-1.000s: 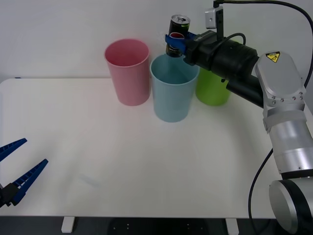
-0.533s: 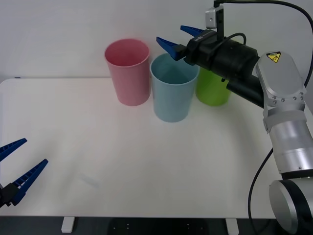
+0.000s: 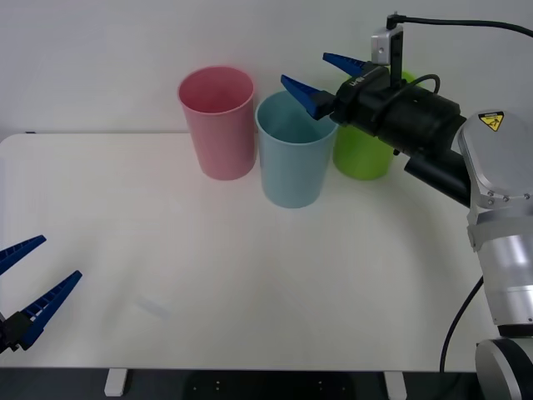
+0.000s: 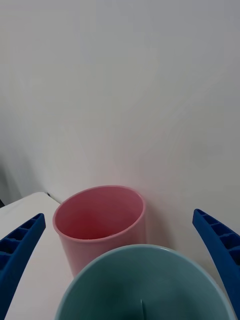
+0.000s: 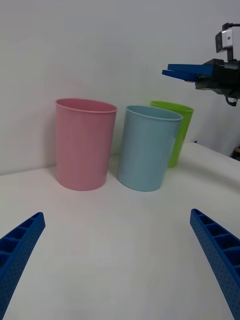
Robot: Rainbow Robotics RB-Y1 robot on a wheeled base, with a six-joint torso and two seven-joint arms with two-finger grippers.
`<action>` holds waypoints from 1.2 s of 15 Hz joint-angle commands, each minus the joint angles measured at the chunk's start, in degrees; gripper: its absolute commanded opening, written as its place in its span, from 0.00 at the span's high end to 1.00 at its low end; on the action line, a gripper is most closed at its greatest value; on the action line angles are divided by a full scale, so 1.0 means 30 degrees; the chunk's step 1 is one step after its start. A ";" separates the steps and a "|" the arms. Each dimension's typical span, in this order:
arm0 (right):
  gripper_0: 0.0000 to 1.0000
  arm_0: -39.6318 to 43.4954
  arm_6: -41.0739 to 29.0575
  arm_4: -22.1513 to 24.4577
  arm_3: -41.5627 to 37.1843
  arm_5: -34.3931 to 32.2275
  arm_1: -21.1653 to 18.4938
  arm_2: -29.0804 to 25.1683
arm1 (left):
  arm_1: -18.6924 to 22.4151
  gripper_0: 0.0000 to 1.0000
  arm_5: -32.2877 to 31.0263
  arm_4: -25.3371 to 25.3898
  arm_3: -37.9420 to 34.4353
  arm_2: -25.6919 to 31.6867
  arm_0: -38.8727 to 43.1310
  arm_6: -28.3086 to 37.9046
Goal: Grasp the object on the table and drop it into the matching bin: aluminum can to the light blue bin, PET bottle to the pink bin.
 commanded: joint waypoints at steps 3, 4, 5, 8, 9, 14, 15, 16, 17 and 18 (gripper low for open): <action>0.00 0.2855 0.0036 -0.1568 -0.3032 -0.0459 -0.1395 0.0101 | 0.0000 0.00 0.0000 0.0000 0.0000 0.0000 0.0000 0.0001; 0.00 0.3676 0.0094 -0.1949 -0.3794 -0.0489 -0.1718 0.0160 | 0.0000 0.00 0.0000 0.0000 0.0000 0.0000 0.0000 0.0001; 0.00 0.4555 0.0182 -0.2359 -0.4585 -0.0459 -0.2069 0.0160 | 0.0000 0.00 0.0000 0.0000 0.0000 0.0000 0.0000 0.0001; 0.00 0.7221 0.0768 -0.3677 -0.6782 -0.0430 -0.3182 0.0130 | 0.0000 0.00 0.0000 0.0000 0.0000 0.0000 0.0000 0.0001; 0.00 0.8158 0.1764 -0.4292 -0.7339 -0.0430 -0.3622 0.0101 | 0.0000 0.00 0.0000 0.0000 0.0000 0.0000 0.0000 0.0001; 0.00 1.2201 0.5280 -0.6314 -0.9068 -0.0459 -0.4852 -0.0661 | 0.0000 0.00 0.0000 0.0000 0.0000 0.0000 0.0000 0.0001; 0.00 1.2963 0.5924 -0.6548 -0.9331 -0.0459 -0.4940 -0.0895 | 0.0000 0.00 0.0000 0.0000 0.0000 0.0000 0.0000 0.0001; 0.00 1.3695 0.6540 -0.6753 -0.9507 -0.0459 -0.4970 -0.1100 | 0.0000 0.00 0.0000 0.0000 0.0000 0.0000 0.0000 0.0001; 0.00 1.4398 0.7184 -0.6900 -0.9654 -0.0547 -0.4970 -0.1364 | 0.0000 0.00 0.0000 0.0000 0.0000 0.0000 0.0000 0.0001; 0.00 1.4984 0.7682 -0.7105 -0.9741 -0.0694 -0.4970 -0.1540 | 0.0000 0.00 0.0000 0.0000 0.0000 0.0000 0.0000 0.0001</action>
